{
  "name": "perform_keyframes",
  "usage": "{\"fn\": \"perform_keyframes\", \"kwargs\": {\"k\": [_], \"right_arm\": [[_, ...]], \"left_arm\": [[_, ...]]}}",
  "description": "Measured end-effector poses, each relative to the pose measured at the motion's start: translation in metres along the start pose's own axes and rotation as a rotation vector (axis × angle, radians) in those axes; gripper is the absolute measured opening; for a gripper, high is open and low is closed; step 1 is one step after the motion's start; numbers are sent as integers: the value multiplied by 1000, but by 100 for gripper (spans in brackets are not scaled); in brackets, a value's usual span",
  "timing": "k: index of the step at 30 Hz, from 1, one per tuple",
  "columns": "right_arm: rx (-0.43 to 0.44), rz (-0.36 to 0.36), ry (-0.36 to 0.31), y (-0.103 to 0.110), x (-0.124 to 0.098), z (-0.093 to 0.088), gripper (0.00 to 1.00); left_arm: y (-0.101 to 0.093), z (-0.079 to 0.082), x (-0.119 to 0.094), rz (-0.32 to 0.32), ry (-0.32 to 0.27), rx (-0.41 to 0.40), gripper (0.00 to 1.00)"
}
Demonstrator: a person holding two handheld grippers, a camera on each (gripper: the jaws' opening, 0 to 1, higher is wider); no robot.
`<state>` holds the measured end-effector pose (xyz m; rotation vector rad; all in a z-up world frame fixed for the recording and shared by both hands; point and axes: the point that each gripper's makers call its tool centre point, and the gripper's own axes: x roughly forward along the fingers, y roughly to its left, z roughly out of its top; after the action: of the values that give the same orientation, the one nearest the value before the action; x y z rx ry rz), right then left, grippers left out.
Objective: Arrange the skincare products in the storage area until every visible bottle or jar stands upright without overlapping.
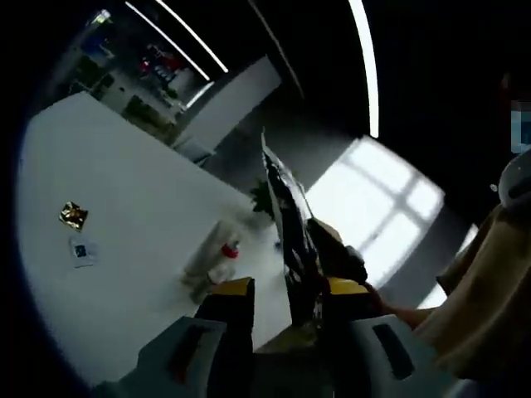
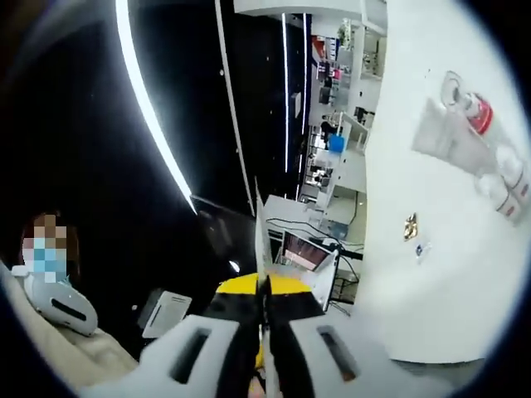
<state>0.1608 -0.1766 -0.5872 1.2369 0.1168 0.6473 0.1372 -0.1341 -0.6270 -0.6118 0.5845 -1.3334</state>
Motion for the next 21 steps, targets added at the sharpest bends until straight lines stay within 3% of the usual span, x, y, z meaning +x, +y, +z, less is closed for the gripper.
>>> {"fn": "perform_keyframes", "kwargs": {"k": [2, 6, 8, 11, 17, 19, 21], "right_arm": [[-66, -44, 20, -7, 1, -2, 2], [-151, -127, 54, -19, 0, -2, 1], [-246, -208, 95, -32, -3, -3, 2], [-346, -265, 148, -42, -4, -4, 2], [-393, -263, 158, -45, -3, -5, 4], [-503, -260, 181, -50, -4, -5, 7], [-652, -306, 250, -63, -9, -9, 14]], "left_arm": [[-1, -1, 0, 6, 7, 22, 16], [6, -5, -2, 27, 22, -27, 9], [10, -10, -2, 39, 40, -37, 5], [11, -16, -3, 37, 48, -73, 0], [16, -15, -2, 12, 7, -165, 0], [20, -16, -1, 11, 8, -178, 0], [24, -18, 1, 17, 19, -184, 0]]}}
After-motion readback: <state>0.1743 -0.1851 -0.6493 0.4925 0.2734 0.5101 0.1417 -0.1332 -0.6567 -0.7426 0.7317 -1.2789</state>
